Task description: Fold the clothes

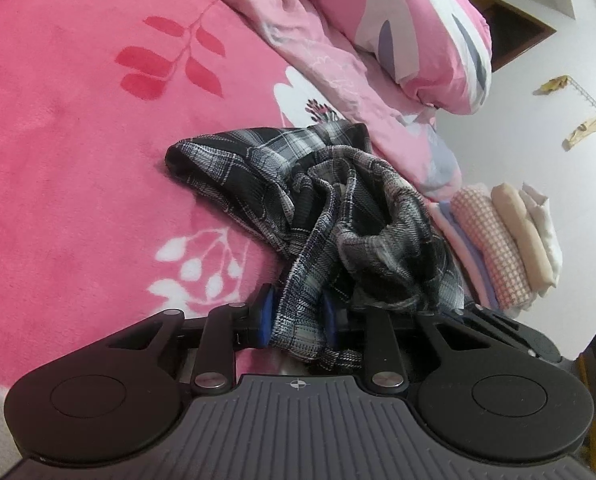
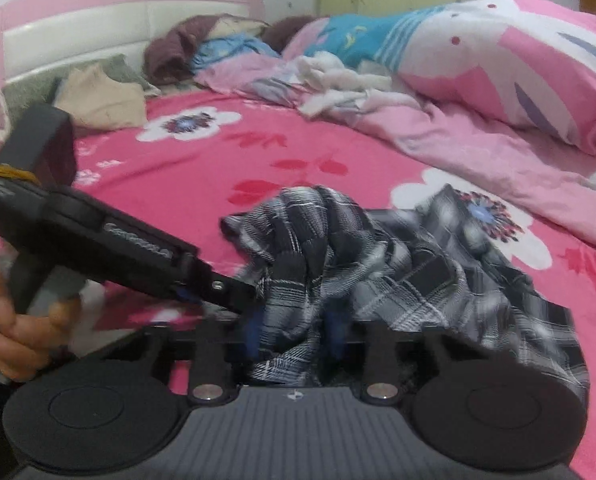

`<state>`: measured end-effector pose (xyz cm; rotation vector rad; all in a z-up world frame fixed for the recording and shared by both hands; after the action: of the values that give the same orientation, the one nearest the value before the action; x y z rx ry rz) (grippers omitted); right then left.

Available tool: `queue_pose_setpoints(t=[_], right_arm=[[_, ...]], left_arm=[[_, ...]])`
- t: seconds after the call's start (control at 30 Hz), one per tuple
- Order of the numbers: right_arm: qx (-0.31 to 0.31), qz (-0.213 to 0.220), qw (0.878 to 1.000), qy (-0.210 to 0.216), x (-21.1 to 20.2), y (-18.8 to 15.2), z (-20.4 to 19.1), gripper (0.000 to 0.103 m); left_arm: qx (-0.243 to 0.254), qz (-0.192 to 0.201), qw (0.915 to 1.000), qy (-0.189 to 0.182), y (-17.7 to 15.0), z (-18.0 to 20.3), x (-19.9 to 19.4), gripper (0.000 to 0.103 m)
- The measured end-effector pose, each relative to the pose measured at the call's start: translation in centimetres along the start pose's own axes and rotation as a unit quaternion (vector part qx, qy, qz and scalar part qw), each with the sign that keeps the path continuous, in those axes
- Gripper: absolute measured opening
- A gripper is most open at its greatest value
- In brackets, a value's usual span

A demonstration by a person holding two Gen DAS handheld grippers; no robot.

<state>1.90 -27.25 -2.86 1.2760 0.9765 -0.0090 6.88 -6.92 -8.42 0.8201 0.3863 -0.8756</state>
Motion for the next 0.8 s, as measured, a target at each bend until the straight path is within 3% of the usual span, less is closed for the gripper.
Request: queue_pose_setpoints(t=[0.13, 0.33, 0.53, 0.8], right_arm=[[0.023, 0.054, 0.998, -0.038, -2.6, 1.8, 0.6, 0.006], [0.008, 0.104, 0.991, -0.085, -5.4, 5.8, 0.7, 0.006], [-0.033, 0.133, 0.985, -0.106, -5.9, 10.7, -0.5, 0.005], [-0.121, 0.16, 0.975, -0.095, -3.2, 18.2, -5.7, 0.005]], left_arm=[[0.009, 0.034, 0.9993, 0.007, 0.1, 0.3, -1.4, 0.012], [0.03, 0.107, 0.9938, 0.003, 0.8, 0.9, -5.7, 0.005], [0.035, 0.197, 0.9797, 0.001, 3.0, 0.4, -11.0, 0.003], [-0.002, 0.292, 0.9561, 0.02, 5.8, -4.0, -17.6, 0.002]])
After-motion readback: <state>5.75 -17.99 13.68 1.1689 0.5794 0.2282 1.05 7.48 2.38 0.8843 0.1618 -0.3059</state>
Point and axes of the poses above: each gripper's, at about its wrist camera, not at the fingertips, and x roughly the way its jaws point, z to its right, y to its top, the point moved 2 cm from there along x, roughly the way its jaws point, and after that the axes turned 7 degrees about y, right-handed, at the moved point
